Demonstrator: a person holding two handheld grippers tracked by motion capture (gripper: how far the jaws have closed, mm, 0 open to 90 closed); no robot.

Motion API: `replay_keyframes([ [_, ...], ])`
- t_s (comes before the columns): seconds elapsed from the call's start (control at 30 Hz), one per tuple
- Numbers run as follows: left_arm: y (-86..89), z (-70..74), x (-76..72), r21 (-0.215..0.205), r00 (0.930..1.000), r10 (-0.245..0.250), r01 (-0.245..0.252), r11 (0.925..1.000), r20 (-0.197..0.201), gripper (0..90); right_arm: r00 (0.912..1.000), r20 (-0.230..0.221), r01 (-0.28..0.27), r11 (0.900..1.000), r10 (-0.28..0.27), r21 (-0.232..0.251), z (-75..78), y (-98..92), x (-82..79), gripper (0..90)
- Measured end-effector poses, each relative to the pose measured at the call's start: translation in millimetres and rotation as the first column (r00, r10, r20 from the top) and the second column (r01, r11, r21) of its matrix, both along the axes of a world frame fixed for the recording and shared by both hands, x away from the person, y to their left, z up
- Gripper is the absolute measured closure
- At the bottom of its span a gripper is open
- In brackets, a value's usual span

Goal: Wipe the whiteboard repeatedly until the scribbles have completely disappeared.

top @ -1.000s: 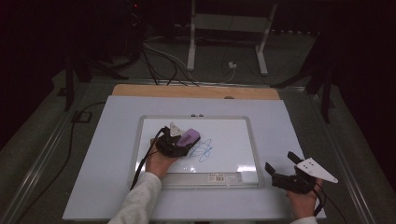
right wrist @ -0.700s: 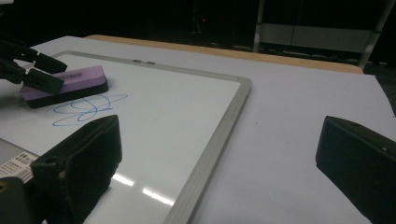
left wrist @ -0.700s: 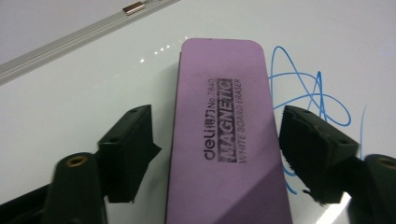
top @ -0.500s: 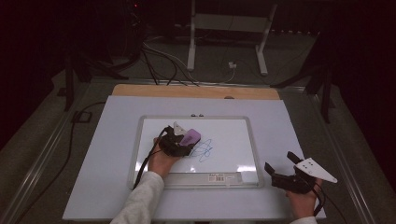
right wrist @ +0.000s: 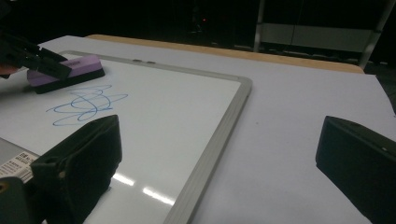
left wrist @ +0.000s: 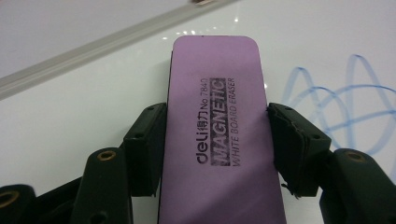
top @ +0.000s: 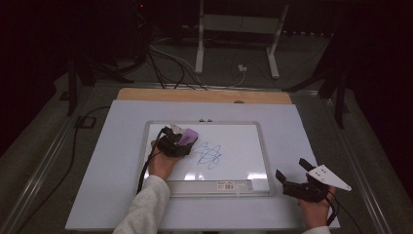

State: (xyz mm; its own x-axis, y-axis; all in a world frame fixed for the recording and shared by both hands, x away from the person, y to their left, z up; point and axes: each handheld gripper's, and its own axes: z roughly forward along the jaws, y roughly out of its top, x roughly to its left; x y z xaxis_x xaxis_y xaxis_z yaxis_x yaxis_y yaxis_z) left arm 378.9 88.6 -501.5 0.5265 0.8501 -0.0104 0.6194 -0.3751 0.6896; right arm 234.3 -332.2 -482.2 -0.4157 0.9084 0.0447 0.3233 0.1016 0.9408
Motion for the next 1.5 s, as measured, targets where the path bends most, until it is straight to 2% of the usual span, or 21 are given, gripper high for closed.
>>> replay_keyframes([
  [0.2,-21.5,0.5,-13.3,0.007,0.996,-0.089,0.089,0.996,0.004,41.9,1.0,-0.002,-0.004,1.0,0.004,-0.001,-0.2,0.5,0.3,0.7],
  [0.3,-23.0,1.2,-13.0,0.022,0.9956,-0.094,0.094,0.9953,0.004,41.9,1.0,-0.004,-0.005,1.0,0.005,-0.002,-0.3,1.1,0.3,0.7],
  [0.33,-22.7,1.4,-12.4,0.038,0.9964,-0.084,0.083,0.9958,0.014,41.9,1.0,-0.003,-0.005,1.0,0.005,-0.002,-0.3,1.0,0.3,0.7],
  [0.4,-20.1,3.0,-9.9,0.109,0.9975,-0.057,0.053,0.9927,0.041,41.9,1.0,-0.002,-0.004,1.0,0.004,0.0,-0.3,0.4,0.2,0.7],
  [0.47,-14.2,3.5,-4.6,0.123,0.999,-0.009,0.003,0.9924,0.043,41.8,1.0,-0.001,-0.001,1.0,0.001,0.0,-0.3,0.0,0.1,0.7],
  [0.5,-10.6,3.5,-1.9,0.117,0.9992,0.013,-0.017,0.993,0.037,41.8,1.0,-0.003,-0.001,1.0,0.001,0.002,-0.4,-0.2,0.3,0.7],
  [0.53,-7.0,2.9,0.8,0.08,0.9993,0.034,-0.035,0.9962,0.014,41.8,1.0,-0.003,-0.002,1.0,0.002,0.003,-0.5,-0.2,0.4,0.7],
  [0.6,-7.1,2.7,1.4,0.068,0.9989,0.047,-0.048,0.9966,0.007,41.9,1.0,-0.004,-0.004,1.0,0.004,0.001,-0.6,0.4,0.7,0.7],
  [0.77,-24.5,1.5,-6.8,0.037,0.9998,-0.022,0.022,0.9991,0.001,41.9,0.9999,-0.005,-0.01,1.0,0.01,-0.006,-0.8,3.0,1.2,0.7],
  [0.87,-36.7,2.1,-14.0,0.052,0.9973,-0.073,0.073,0.996,0.009,41.9,1.0,-0.004,-0.007,1.0,0.007,-0.004,-0.6,2.0,1.0,0.7],
  [0.93,-39.4,2.8,-15.2,0.076,0.9969,-0.076,0.075,0.9943,0.019,41.9,1.0,-0.003,-0.006,1.0,0.006,-0.002,-0.5,1.1,1.1,0.7],
  [1.0,-38.9,3.0,-13.3,0.078,0.9971,-0.074,0.072,0.9943,0.017,41.9,1.0,-0.002,-0.005,1.0,0.005,0.0,-0.2,0.5,0.7,0.7],
  [1.07,-37.2,3.0,-9.8,0.093,0.9983,-0.053,0.051,0.9944,0.025,41.8,1.0,-0.001,-0.003,1.0,0.003,-0.001,0.1,0.2,0.2,0.7],
  [1.17,-31.6,2.9,-1.6,0.093,0.9997,-0.011,0.009,0.9957,0.02,41.8,1.0,0.0,-0.001,1.0,0.001,-0.001,0.1,-0.4,0.4,0.7],
  [1.27,-26.3,2.3,6.4,0.07,0.9995,0.032,-0.032,0.997,0.008,41.8,1.0,-0.002,0.0,1.0,0.0,0.001,-0.1,-0.5,0.8,0.7],
  [1.37,-27.4,2.1,8.4,0.062,0.999,0.045,-0.045,0.997,0.004,41.8,1.0,-0.002,-0.004,1.0,0.004,-0.003,-0.5,0.4,1.3,0.7],
  [1.43,-30.4,2.3,5.7,0.052,0.9996,0.026,-0.025,0.9983,-0.009,41.8,1.0,-0.003,-0.006,1.0,0.006,-0.005,-0.5,1.1,1.4,0.7],
  [1.5,-37.4,3.1,-0.2,0.067,0.9998,-0.019,0.019,0.9975,-0.004,41.9,1.0,-0.003,-0.007,1.0,0.007,-0.007,-0.7,1.3,1.6,0.7],
])
